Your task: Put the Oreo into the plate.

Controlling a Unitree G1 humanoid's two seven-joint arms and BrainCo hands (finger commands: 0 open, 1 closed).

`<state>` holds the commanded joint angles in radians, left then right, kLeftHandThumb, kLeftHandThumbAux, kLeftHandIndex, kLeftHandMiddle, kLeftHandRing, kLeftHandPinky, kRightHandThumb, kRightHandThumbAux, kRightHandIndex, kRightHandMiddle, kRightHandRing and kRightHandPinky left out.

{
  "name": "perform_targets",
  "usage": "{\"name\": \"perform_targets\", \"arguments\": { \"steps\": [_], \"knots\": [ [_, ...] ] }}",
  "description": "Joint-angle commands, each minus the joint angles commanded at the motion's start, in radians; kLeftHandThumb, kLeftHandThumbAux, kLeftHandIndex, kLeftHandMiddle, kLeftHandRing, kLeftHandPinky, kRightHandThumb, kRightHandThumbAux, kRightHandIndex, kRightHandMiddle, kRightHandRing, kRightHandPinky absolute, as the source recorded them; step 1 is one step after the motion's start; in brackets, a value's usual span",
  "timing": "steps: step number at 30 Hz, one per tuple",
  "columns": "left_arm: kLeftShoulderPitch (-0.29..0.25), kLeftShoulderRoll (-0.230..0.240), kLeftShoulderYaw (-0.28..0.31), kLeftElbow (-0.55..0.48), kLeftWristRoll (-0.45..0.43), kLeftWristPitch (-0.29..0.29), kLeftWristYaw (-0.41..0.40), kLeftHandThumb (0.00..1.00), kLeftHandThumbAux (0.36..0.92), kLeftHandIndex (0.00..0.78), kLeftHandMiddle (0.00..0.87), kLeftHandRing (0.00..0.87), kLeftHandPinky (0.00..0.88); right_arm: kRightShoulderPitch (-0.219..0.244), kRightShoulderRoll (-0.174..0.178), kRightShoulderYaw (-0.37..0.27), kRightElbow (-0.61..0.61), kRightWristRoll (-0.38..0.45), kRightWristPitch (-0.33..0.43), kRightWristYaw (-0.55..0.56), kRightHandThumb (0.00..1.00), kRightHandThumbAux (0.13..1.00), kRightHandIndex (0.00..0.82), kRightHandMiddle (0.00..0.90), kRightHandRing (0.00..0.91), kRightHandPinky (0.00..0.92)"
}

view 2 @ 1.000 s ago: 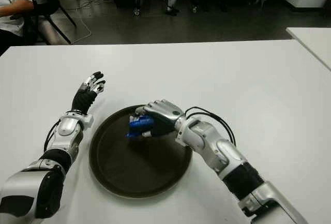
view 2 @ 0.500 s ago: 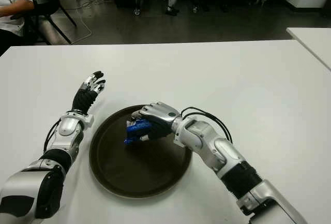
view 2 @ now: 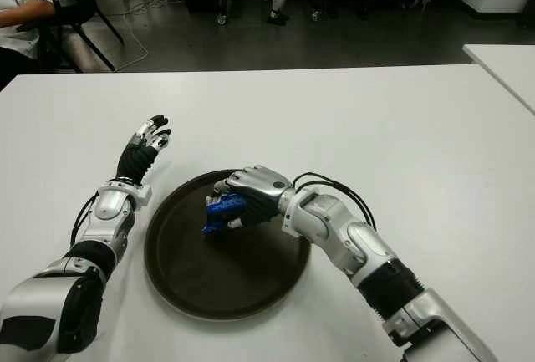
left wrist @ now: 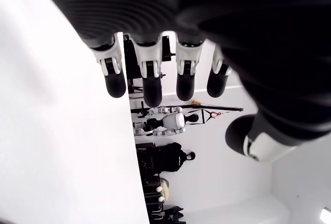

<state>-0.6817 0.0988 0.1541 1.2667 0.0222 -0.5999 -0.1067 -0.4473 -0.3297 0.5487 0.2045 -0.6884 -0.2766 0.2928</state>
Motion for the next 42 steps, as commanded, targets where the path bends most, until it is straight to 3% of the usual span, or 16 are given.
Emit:
{"name": "perform_targets", "arguments": {
  "steps": [2,3,4,6,10,18,26,42],
  "knots": [
    [0.000,-0.001,0.001,0.000,-0.002,0.001,0.000,0.145,0.531,0.046,0.110,0.095,0.091,0.000,0.000,0.000,-0.001,0.002,0.003,0.009,0.677,0.736,0.415,0.497,0.518,0.481],
    [0.000,-0.001,0.002,0.000,-0.003,0.001,-0.001,0.146,0.533,0.044,0.107,0.093,0.091,0.000,-0.001,-0.001,-0.002,0.003,0.005,0.013,0.462,0.733,0.317,0.395,0.419,0.398],
    [-0.001,-0.002,0.003,0.000,-0.006,0.001,-0.003,0.147,0.533,0.043,0.106,0.092,0.091,-0.001,-0.003,0.000,-0.003,0.004,0.007,0.024,0.379,0.733,0.282,0.359,0.383,0.368],
    [-0.001,-0.003,0.005,-0.001,-0.008,0.001,-0.005,0.149,0.536,0.039,0.102,0.088,0.088,-0.002,-0.004,-0.001,-0.005,0.005,0.010,0.037,0.163,0.677,0.125,0.191,0.212,0.209],
    [-0.001,0.000,0.008,0.002,-0.012,0.010,-0.019,0.148,0.541,0.032,0.098,0.078,0.075,-0.004,-0.013,0.004,-0.025,-0.004,0.042,0.095,0.049,0.555,0.033,0.054,0.061,0.061],
    [0.000,0.002,0.005,0.003,-0.007,-0.003,-0.027,0.157,0.559,0.037,0.108,0.075,0.065,-0.002,-0.010,0.002,-0.040,-0.026,0.067,0.107,0.003,0.412,0.001,0.002,0.002,0.002],
    [0.000,-0.002,0.006,0.004,-0.008,-0.011,-0.023,0.147,0.549,0.039,0.109,0.076,0.064,-0.009,-0.019,0.009,-0.030,-0.065,0.059,0.082,0.000,0.344,0.000,0.000,0.000,0.000],
    [-0.005,-0.009,0.020,0.007,-0.017,0.009,-0.020,0.162,0.545,0.039,0.107,0.081,0.070,-0.030,-0.024,0.016,0.003,-0.082,0.050,0.076,0.000,0.328,0.000,0.000,0.000,0.000]
  ]
}}
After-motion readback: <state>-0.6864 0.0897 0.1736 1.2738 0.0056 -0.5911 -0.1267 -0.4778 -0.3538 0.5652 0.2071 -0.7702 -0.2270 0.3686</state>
